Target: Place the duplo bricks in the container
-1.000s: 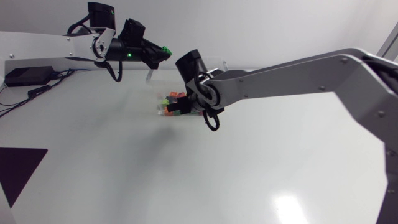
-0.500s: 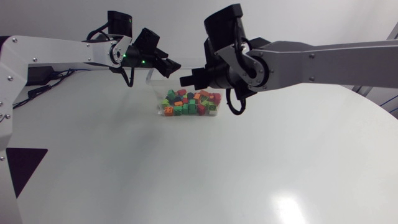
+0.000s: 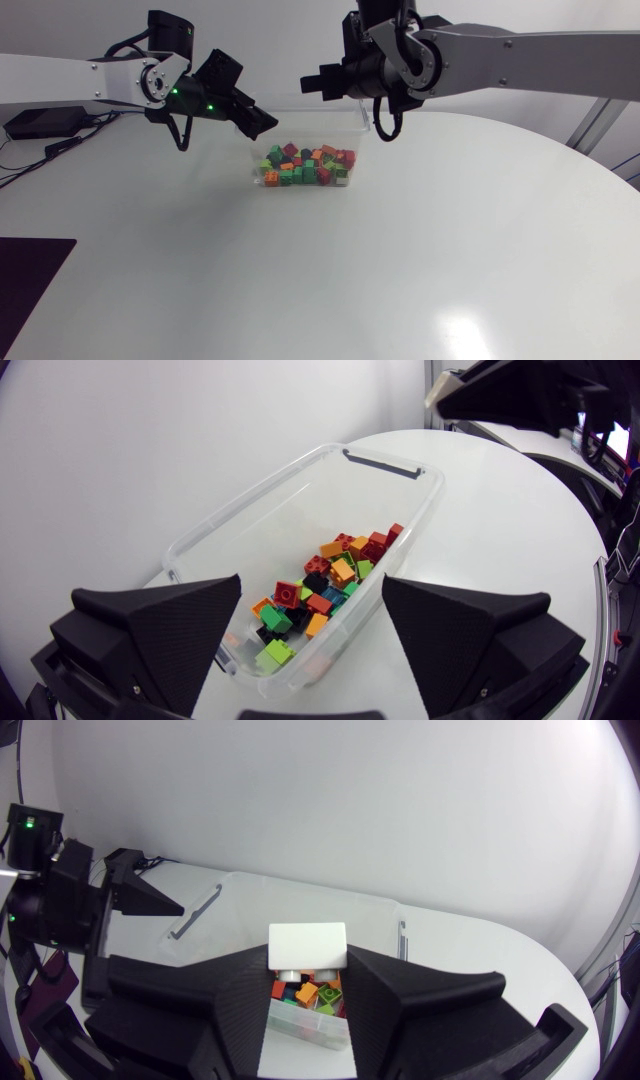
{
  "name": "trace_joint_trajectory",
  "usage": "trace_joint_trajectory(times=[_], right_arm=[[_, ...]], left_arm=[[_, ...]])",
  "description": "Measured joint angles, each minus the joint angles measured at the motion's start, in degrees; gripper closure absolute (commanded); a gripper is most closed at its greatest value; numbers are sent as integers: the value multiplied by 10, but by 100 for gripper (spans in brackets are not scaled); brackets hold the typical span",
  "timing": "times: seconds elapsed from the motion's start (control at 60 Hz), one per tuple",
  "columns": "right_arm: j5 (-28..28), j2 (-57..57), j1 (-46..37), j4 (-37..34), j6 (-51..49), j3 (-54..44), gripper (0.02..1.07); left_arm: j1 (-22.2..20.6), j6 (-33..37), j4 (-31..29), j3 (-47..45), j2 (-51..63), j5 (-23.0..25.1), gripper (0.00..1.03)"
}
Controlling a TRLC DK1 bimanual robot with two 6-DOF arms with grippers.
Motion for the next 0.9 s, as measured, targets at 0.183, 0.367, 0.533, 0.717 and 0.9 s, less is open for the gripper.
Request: trace_joint_trajectory(times=[0.183, 0.367, 0.533, 0.717, 0.9], right_arm=[[-16, 55, -5, 0, -15, 34, 71], [-28, 108, -9, -5, -26, 87, 71], [-30, 146, -13, -14, -30, 137, 70], [-34, 196, -13, -17, -39, 191, 49], [-34, 252, -13, -31, -52, 238, 12]], left_arm=[[0, 1, 31, -53, -50, 0, 5], [0, -10, 99, -143, -148, 0, 5], [0, -32, 150, -200, -245, 0, 5], [0, -44, 155, -226, -298, 0, 5], [3, -47, 150, -250, -333, -2, 5]])
